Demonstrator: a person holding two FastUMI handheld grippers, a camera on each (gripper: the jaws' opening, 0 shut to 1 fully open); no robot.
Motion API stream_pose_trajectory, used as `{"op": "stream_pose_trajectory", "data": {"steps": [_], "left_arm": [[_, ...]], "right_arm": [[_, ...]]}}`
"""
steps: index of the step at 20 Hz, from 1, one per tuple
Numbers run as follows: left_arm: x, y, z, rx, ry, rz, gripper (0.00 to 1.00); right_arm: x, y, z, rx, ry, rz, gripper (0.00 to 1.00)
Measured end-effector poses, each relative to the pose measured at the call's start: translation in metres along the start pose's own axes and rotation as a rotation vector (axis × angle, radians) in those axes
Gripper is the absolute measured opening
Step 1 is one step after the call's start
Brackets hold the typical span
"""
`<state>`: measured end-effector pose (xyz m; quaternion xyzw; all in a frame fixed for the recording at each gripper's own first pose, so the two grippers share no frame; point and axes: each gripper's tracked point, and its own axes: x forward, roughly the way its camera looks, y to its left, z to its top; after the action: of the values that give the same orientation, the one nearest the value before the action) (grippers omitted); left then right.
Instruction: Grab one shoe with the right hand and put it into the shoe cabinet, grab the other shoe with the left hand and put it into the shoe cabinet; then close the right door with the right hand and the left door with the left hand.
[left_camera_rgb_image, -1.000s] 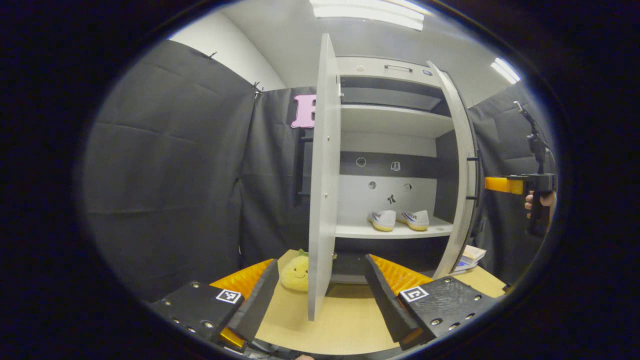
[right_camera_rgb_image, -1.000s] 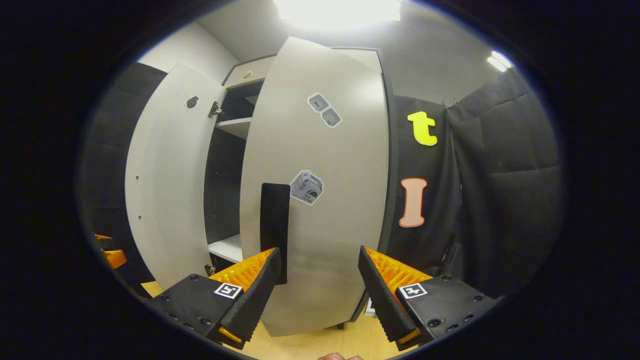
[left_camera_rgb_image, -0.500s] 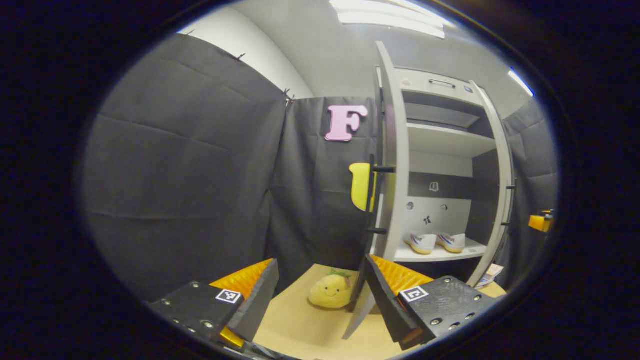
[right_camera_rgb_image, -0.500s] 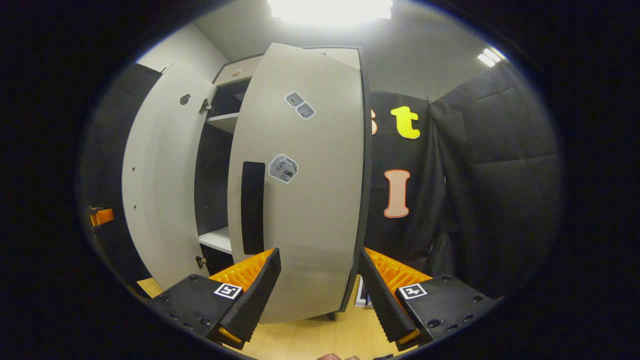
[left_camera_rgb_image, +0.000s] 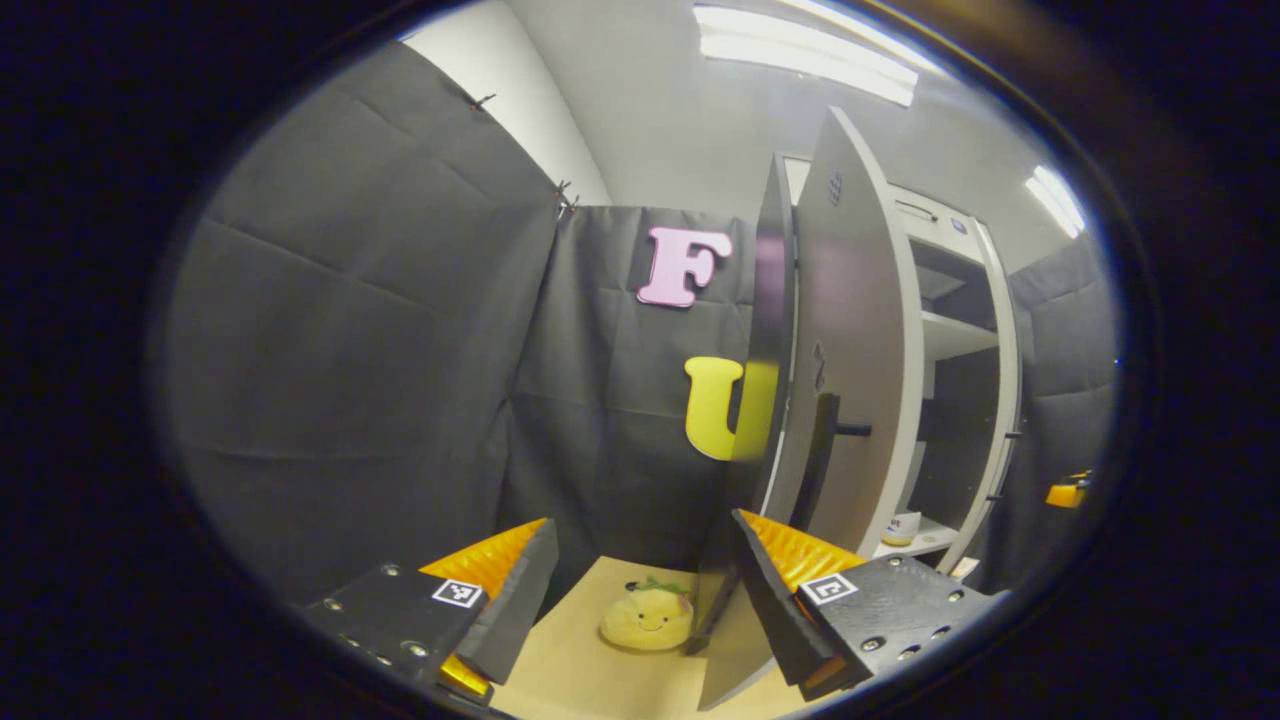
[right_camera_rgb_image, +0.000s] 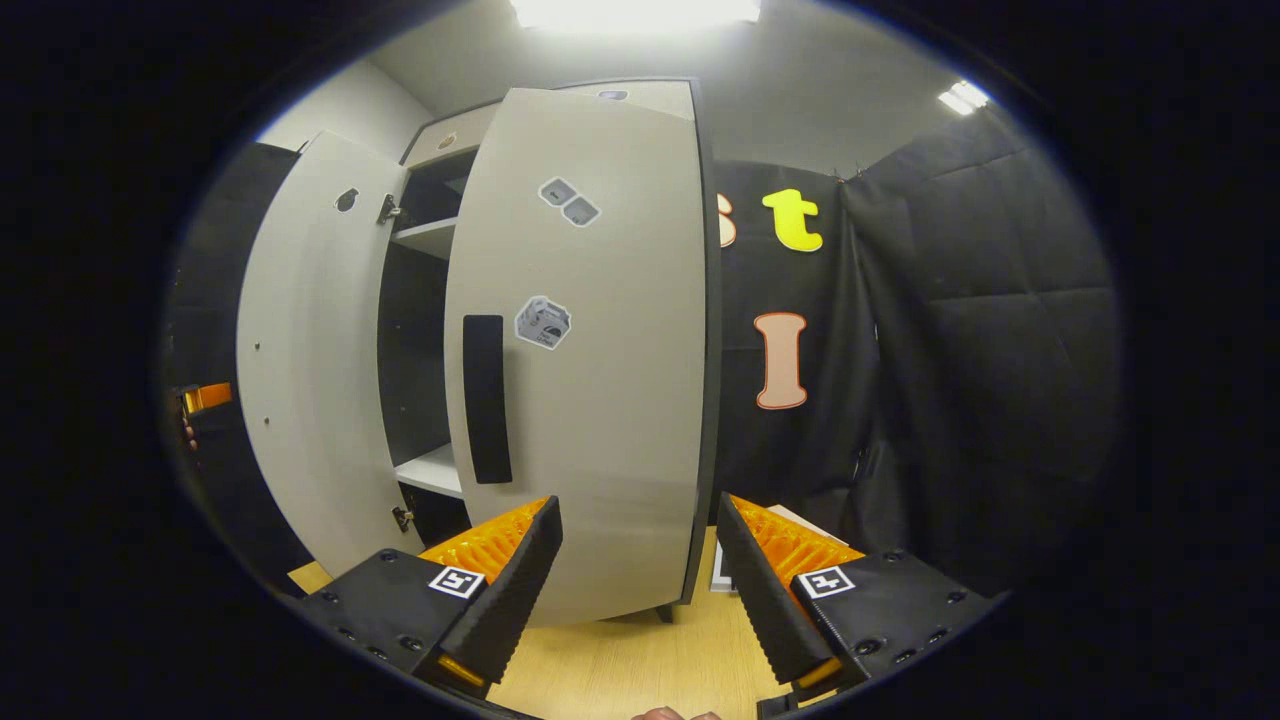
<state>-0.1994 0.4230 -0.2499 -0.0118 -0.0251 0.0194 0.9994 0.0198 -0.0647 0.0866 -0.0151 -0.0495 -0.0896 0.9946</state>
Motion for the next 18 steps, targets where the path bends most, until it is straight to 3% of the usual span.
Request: {"op": "stream_pose_trajectory", "data": {"steps": [7,12,18], "left_arm": [[0.055,-0.019,0.009,-0.027,0.081,-0.110,1.00],[0.063,-0.048,0.005,-0.065,0.094,-0.197,0.98],[0.067,-0.062,0.015,0.016,0.090,-0.181,0.95]], "right_arm": [[-0.004,0.019,-0.011,0.000,0.031,0.027,0.98],[-0.004,0.005,-0.025,0.076,0.034,0.000,0.97],[-0.009,-0.021,-0.047,0.060,0.073,-0.034,0.97]]}}
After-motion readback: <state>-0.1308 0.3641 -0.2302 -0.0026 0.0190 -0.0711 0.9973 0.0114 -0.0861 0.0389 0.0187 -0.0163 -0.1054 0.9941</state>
